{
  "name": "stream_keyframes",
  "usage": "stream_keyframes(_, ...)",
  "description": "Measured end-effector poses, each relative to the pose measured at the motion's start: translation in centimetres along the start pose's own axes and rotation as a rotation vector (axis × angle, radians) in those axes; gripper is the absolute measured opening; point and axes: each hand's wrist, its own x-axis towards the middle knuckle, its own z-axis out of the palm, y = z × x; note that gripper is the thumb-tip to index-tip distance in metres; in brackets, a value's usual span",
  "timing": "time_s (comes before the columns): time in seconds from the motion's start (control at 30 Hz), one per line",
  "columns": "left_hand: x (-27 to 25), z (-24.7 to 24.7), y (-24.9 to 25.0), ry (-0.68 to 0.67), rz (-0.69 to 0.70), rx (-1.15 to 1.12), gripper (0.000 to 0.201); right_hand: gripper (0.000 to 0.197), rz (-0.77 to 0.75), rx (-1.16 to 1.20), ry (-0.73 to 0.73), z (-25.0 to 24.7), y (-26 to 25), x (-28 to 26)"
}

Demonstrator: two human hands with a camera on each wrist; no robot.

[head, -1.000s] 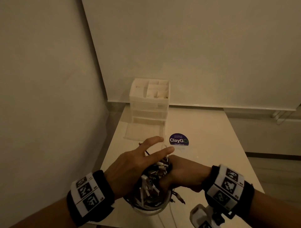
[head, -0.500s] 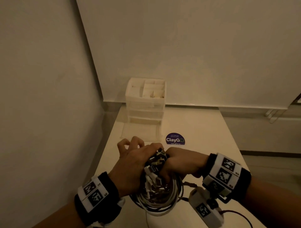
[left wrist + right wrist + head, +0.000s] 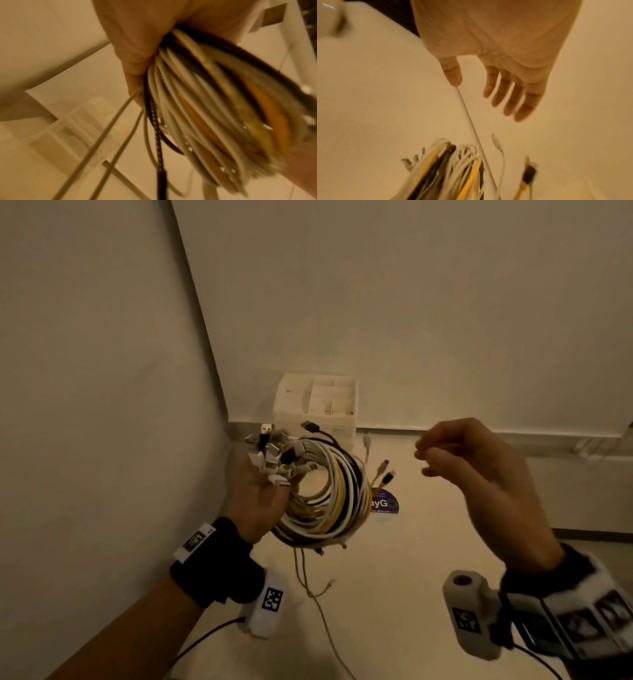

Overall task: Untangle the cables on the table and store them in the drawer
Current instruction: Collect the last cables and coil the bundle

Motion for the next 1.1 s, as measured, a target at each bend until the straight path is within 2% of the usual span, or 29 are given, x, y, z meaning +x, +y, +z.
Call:
stream_keyframes(0.03, 0.3, 0.1, 0.4, 0.078, -0.01, -0.105, 0.025, 0.025, -0.067, 0.022, 0.069, -0.3, -0.5, -1.5)
stream_keyframes(0.1, 0.9, 0.5, 1.2, 0.192, -0.046, -0.22, 0.015, 0.019, -0.088, 0.073, 0.034, 0.3, -0.5, -4.1)
stream_keyframes(0.13, 1.2, 0.9, 1.5, 0.238, -0.054, -0.263, 0.015, 0.019, -0.032, 0.098, -0.076, 1.2, 0.0, -5.1)
stream_keyframes(0.17, 1.1, 1.3, 2.0, 0.255, -0.07, -0.319, 0.017, 0.019, 0.06, 0.12, -0.248, 2.5, 1.1, -5.9)
stream_keyframes(0.23, 1.0, 2.0, 2.5, 0.294, -0.103, -0.404, 0.015, 0.023, 0.321, 0.08, -0.684, 6.2, 4.2, -7.5)
stream_keyframes(0.27, 0.9, 2.2, 2.7, 0.315, -0.12, -0.452, 0.012, 0.037, 0.464, 0.036, -0.834, 8.2, 5.9, -8.1)
stream_keyframes(0.3, 0.8, 2.5, 3.0, 0.323, -0.139, -0.514, 0.019, 0.058, 0.538, 0.036, -0.918, 10.1, 8.0, -9.0)
stream_keyframes(0.33, 0.6, 2.8, 3.2, 0.316, -0.162, -0.571, 0.032, 0.076, 0.598, 0.132, -0.933, 11.4, 9.6, -9.6)
stream_keyframes(0.37, 0.3, 2.9, 3.4, 0.311, -0.17, -0.622, 0.041, 0.084, 0.693, 0.284, -0.847, 12.3, 10.7, -9.6)
stream_keyframes(0.43, -0.3, 2.8, 3.4, 0.317, -0.173, -0.64, 0.036, 0.07, 0.934, 0.752, -0.469, 12.9, 11.2, -8.4)
stream_keyframes(0.47, -0.6, 2.6, 3.1, 0.311, -0.175, -0.626, 0.03, 0.063, 0.992, 0.981, -0.303, 12.8, 11.4, -7.6)
stream_keyframes(0.5, -1.0, 2.4, 2.8, 0.29, -0.183, -0.606, 0.03, 0.059, 0.991, 1.198, -0.175, 12.3, 11.3, -6.8)
stream_keyframes(0.53, -1.4, 2.2, 2.5, 0.272, -0.194, -0.589, 0.032, 0.056, 0.941, 1.373, -0.116, 11.5, 10.7, -5.9)
stream_keyframes(0.57, -1.8, 2.0, 2.2, 0.27, -0.208, -0.577, 0.034, 0.056, 0.87, 1.449, -0.113, 11.0, 10.3, -5.2)
stream_keyframes(0.63, -2.2, 1.5, 1.4, 0.309, -0.252, -0.545, 0.034, 0.06, 0.749, 1.438, -0.143, 10.2, 9.1, -4.2)
stream_keyframes(0.77, -3.1, 0.6, -0.6, 0.296, -0.304, -0.54, 0.026, 0.052, 0.706, 1.29, -0.027, 8.9, 7.8, -2.6)
stream_keyframes(0.83, -3.9, 0.5, -1.3, 0.273, -0.32, -0.504, 0.025, 0.035, 0.718, 1.182, -0.021, 8.1, 7.3, -1.5)
stream_keyframes(0.9, -4.9, 0.6, -1.7, 0.217, -0.334, -0.492, 0.018, 0.012, 0.792, 0.978, -0.089, 7.5, 6.7, -0.7)
stream_keyframes(0.97, -5.4, 1.0, -1.9, 0.14, -0.329, -0.444, 0.016, 0.034, 0.827, 0.759, -0.272, 7.0, 6.2, -0.6)
stream_keyframes(1.03, -5.6, 1.3, -1.9, 0.092, -0.247, -0.327, 0.024, 0.054, 0.788, 0.634, -0.433, 7.1, 5.9, -0.9)
stream_keyframes(1.1, -5.6, 1.4, -2.4, 0.0, -0.073, -0.198, 0.011, 0.051, 0.683, 0.537, -0.499, 7.5, 5.2, -1.2)
